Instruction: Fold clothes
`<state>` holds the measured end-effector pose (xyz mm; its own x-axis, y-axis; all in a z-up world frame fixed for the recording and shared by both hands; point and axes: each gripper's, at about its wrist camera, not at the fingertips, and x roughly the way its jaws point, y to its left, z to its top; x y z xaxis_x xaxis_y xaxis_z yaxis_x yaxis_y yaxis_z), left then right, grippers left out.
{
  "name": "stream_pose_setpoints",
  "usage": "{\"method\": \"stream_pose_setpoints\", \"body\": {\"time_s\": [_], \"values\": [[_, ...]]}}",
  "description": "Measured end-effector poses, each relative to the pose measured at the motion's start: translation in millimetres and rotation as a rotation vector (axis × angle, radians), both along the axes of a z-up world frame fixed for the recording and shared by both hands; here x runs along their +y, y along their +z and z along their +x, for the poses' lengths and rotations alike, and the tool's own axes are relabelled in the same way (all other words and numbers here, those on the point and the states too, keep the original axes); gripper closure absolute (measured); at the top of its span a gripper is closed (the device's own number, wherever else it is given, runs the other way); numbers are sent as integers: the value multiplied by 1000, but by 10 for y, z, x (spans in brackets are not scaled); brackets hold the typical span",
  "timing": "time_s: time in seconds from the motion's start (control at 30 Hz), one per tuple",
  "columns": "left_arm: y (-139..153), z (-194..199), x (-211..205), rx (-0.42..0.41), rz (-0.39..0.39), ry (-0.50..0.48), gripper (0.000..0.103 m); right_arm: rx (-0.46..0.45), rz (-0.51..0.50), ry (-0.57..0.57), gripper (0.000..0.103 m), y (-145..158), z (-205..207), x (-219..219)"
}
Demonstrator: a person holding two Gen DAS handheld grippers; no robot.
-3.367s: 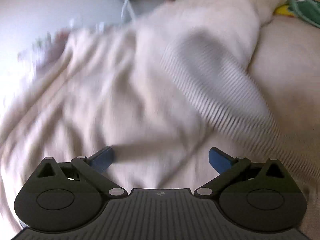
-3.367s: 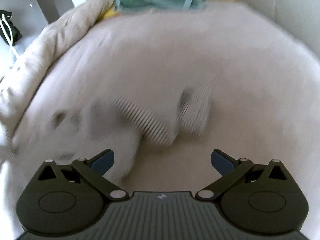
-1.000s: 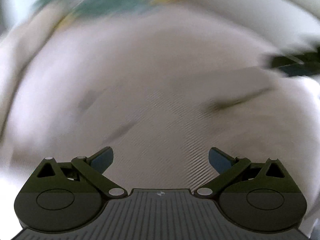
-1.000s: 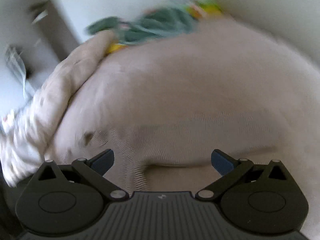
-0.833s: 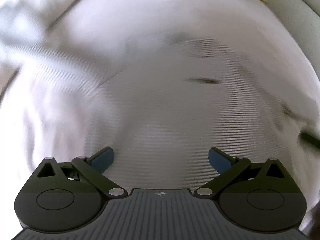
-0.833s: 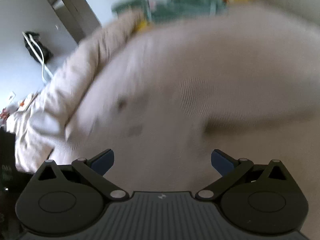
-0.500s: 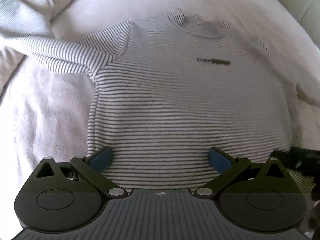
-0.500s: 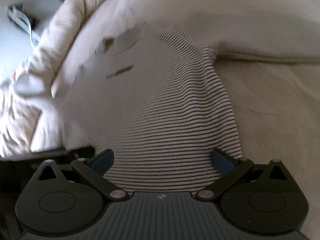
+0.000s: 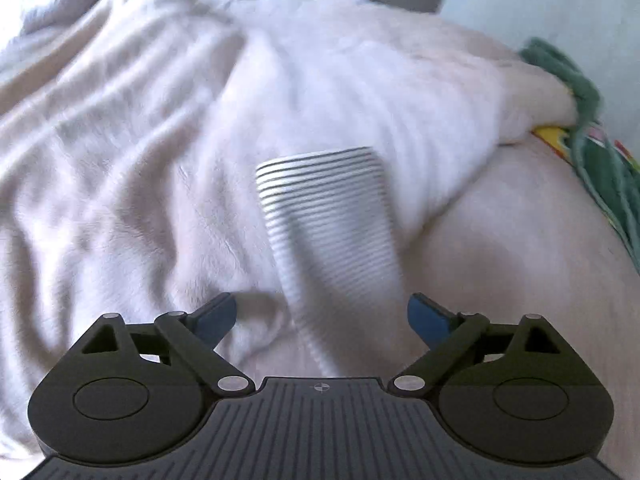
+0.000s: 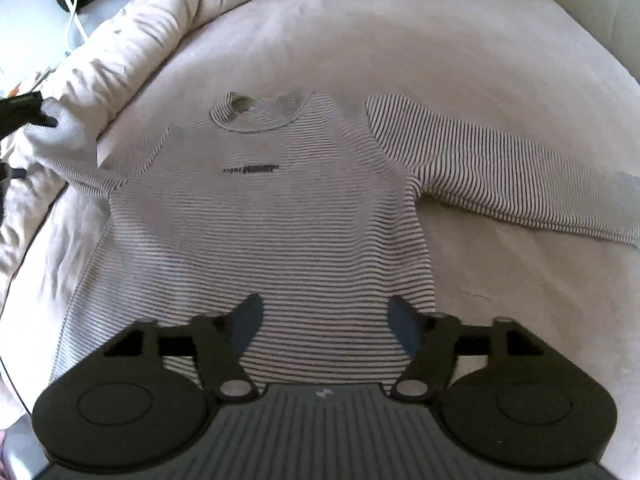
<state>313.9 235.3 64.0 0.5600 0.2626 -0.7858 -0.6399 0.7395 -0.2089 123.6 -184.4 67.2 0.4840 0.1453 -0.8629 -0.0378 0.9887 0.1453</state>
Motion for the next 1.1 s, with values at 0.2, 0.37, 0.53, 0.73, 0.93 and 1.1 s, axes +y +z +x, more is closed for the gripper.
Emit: {"method": "stream_pose_setpoints", "body": {"time_s": [0.2, 0.37, 0.53, 0.73, 0.93, 1.1], "values": [[225, -243, -37, -80, 87, -72, 93, -22, -35, 61, 32, -9, 22, 205], [454, -930, -12, -105, 128, -127, 92, -15, -40, 69, 31, -55, 45, 259], [250, -1343, 73, 34, 165, -22, 87, -22, -35, 80, 26, -62, 52, 244], [285, -1458, -454, -84, 37, -248, 35, -39, 9, -31, 30, -27, 38, -128], [-142, -988, -1397, -63, -147, -607, 9, -85, 172, -356, 56, -107, 145, -1043], [-481, -887, -1890, 53, -119, -708, 9, -139, 440, -765, 38, -405, 42, -2023]]}}
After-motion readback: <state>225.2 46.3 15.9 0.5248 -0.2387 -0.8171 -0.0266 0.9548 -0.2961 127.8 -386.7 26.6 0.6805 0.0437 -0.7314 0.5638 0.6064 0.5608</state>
